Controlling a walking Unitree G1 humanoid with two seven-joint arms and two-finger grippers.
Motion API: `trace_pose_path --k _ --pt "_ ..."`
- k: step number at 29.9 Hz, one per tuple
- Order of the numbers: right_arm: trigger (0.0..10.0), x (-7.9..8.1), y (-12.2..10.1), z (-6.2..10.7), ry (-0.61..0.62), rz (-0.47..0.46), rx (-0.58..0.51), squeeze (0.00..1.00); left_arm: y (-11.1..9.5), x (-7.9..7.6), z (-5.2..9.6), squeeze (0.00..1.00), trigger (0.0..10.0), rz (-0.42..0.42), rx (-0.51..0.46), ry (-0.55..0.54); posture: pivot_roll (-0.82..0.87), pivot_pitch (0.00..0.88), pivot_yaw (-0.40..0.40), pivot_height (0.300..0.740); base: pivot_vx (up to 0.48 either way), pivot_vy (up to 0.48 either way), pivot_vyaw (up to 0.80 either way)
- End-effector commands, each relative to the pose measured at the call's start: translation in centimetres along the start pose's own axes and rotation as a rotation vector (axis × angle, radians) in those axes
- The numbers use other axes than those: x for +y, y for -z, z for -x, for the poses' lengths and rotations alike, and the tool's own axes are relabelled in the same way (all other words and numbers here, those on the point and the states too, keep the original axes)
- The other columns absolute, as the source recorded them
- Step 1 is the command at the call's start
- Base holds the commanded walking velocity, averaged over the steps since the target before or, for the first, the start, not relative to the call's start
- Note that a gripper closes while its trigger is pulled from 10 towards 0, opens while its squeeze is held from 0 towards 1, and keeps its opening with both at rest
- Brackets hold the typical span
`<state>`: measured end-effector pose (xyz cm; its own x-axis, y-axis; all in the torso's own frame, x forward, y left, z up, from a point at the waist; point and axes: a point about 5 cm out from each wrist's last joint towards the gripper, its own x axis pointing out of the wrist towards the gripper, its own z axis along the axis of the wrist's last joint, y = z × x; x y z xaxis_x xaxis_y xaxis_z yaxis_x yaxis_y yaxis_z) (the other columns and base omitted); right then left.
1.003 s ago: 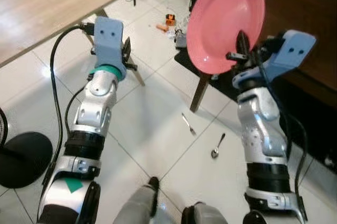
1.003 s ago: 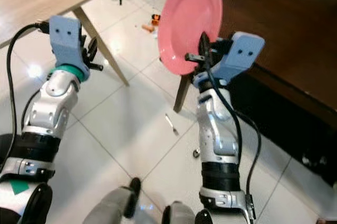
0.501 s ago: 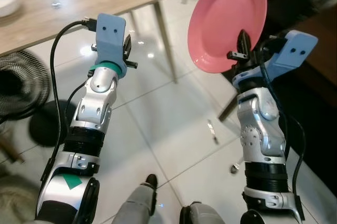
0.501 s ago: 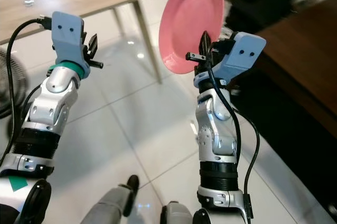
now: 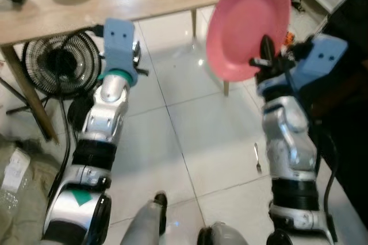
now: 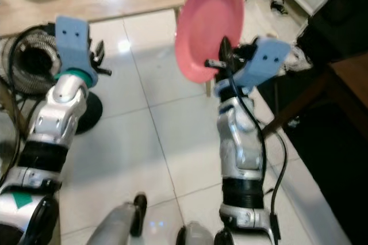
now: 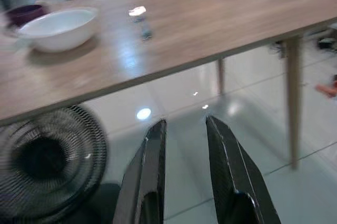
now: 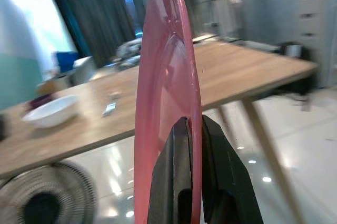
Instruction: Setting the table
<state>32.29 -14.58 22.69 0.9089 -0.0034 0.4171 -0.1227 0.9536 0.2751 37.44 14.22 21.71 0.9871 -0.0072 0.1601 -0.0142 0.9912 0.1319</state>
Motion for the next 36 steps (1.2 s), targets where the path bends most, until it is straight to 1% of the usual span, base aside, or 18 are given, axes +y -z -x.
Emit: trace_pose_path --k 1,3,6,36 --pt "10.0 -0.26 0.16 0.20 0.009 -0.007 0.005 0.00 0.58 -0.09 0.05 0.00 10.0 -0.016 0.017 -0.006 0.13 0.071 0.048 0.740 0.461 0.000 0.80" --pt "10.0 -0.34 0.14 0.11 0.025 -0.002 0.006 0.00 0.77 0.40 -0.20 0.00 10.0 -0.024 0.034 -0.038 0.13 0.071 0.048 0.740 0.461 0.000 0.23" --pt "10.0 -0.47 0.15 0.08 0.034 0.000 0.007 0.00 0.83 0.52 -0.31 0.00 10.0 -0.026 0.037 -0.045 0.13 0.064 0.046 0.740 0.461 0.000 0.00" --pt "10.0 -0.54 -0.05 0.29 0.039 -0.008 -0.004 0.00 0.97 0.33 -0.26 0.00 10.0 -0.021 0.037 -0.041 0.13 0.087 0.046 0.740 0.462 0.000 0.00"
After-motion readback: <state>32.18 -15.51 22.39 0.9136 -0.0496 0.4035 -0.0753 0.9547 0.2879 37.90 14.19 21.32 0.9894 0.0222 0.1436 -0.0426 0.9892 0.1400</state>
